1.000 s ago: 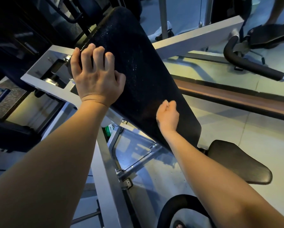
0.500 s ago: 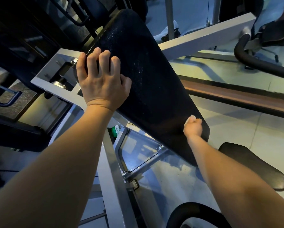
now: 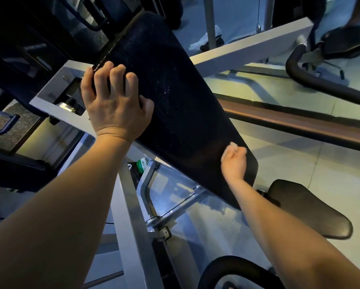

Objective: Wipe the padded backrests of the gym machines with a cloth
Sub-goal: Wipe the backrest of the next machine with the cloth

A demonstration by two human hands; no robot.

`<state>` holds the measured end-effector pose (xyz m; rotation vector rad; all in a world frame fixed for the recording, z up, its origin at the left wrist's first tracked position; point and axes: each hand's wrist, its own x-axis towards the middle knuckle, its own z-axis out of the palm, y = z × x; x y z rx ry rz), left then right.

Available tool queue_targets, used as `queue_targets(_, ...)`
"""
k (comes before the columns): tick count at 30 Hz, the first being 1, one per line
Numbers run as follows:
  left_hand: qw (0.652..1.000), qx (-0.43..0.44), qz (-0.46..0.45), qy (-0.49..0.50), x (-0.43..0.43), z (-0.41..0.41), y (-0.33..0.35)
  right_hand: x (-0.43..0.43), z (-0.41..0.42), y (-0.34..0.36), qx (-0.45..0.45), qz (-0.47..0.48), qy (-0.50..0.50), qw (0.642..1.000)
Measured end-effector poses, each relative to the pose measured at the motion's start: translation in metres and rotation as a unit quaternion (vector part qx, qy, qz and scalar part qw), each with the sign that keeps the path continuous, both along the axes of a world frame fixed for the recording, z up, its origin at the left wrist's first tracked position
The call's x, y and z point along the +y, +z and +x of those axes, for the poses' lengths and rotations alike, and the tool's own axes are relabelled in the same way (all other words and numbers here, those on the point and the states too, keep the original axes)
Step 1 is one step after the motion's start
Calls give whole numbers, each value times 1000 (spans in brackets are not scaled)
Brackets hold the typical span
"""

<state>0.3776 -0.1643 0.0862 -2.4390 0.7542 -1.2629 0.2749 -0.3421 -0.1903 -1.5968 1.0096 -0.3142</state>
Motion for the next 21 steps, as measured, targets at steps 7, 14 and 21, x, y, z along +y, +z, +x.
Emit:
queue_targets(7,1000,-5,4,2,-1,0,1,10,28,38,62,-8,19,998)
queue_targets(14,1000,11,10,8,-1,-3,5,41,31,103,-158,-118,143,970)
queue_targets(21,1000,6,14,3,1,-1,4,8,-2,1,138,98,48,984)
